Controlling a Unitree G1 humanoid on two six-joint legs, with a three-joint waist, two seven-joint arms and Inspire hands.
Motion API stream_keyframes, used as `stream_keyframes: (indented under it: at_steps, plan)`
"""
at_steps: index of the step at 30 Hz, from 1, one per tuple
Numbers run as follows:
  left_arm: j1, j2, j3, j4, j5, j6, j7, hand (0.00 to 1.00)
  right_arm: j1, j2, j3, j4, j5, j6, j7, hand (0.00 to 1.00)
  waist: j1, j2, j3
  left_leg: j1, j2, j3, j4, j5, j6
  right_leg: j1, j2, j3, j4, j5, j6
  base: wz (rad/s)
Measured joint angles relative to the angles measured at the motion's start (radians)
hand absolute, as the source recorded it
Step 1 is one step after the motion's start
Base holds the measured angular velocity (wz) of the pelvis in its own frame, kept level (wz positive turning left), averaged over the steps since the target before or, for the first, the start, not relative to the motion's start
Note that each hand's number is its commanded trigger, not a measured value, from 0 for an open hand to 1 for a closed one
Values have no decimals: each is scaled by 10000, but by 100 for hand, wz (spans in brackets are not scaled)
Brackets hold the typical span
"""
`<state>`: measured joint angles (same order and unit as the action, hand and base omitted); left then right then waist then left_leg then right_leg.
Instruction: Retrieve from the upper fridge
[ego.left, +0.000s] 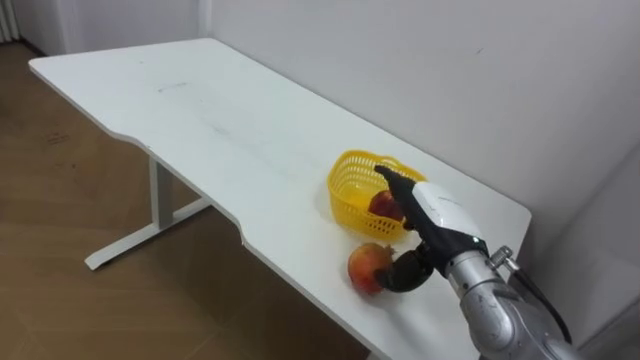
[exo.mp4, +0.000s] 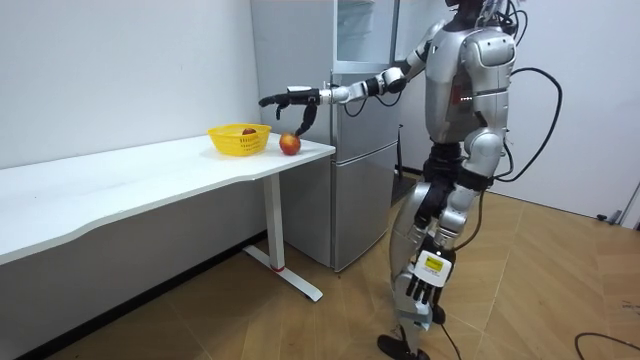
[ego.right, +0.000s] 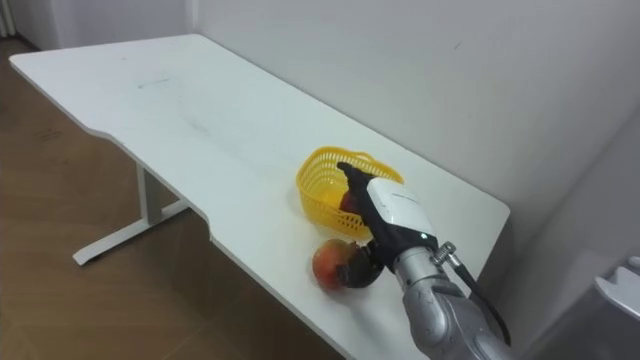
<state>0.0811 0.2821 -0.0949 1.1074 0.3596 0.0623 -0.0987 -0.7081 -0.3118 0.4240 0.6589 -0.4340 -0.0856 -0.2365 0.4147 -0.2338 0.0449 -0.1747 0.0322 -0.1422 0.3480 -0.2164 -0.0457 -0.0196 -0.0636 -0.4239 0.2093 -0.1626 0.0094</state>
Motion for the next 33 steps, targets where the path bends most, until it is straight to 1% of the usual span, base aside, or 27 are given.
stream_keyframes:
  at_steps: [2,5,9,11,12,15,25,29,30,32,33]
  plan:
    - [29,-1,34,-54,3,41,0,0,0,0,-5,-58,13,-5,0,0,-1,46,-42,4,0,0,46,0,0,0,-5,5,51,1,-1,0]
    - [108,3,34,-172,60,41,-4,0,0,1,-86,-64,165,-21,5,0,20,80,-55,46,5,16,64,2,3,11,-10,40,112,1,-2,0]
    - [328,11,64,-302,63,46,-22,0,0,-1,-140,-73,765,-16,262,0,14,75,-62,18,10,26,105,0,1,-2,-5,56,112,6,-10,0]
    - [330,11,121,-368,65,51,-39,0,0,0,-152,-73,865,-13,331,0,11,73,-63,0,13,26,121,-1,1,-12,0,55,112,9,-15,0]
    - [429,14,134,-379,64,54,-68,0,-1,-1,-153,-73,938,-13,352,0,19,73,-63,1,13,24,121,-1,1,-11,0,58,111,10,-17,0]
    - [514,24,132,-499,64,75,-204,0,0,-1,-164,-73,960,-13,369,0,-21,75,-63,3,12,13,122,-1,2,1,1,50,109,10,-17,0]
    - [813,18,129,-903,61,201,-217,0,0,-1,-171,-73,1144,-33,288,0,-215,99,-70,-13,12,-6,134,0,2,14,6,29,109,10,-16,0]
    - [897,0,127,-1104,60,208,-212,0,0,-1,-181,-74,1240,-36,276,0,-252,229,-80,94,6,0,119,0,2,98,7,64,109,10,-16,0]
    - [912,-3,126,-1103,55,221,-195,0,0,-2,-195,-75,1246,-36,262,0,-271,279,-101,144,6,6,107,0,2,136,7,79,107,10,-16,0]
    - [918,-13,123,-1097,55,250,-173,0,0,-11,-200,-112,1374,-35,175,0,-279,351,-107,258,7,20,52,0,2,221,5,99,103,10,-16,0]
    - [945,-15,124,-1097,55,253,-152,0,0,-19,-200,-183,1530,-29,163,0,-293,392,-138,301,8,26,30,1,3,256,4,112,102,9,-15,-3]
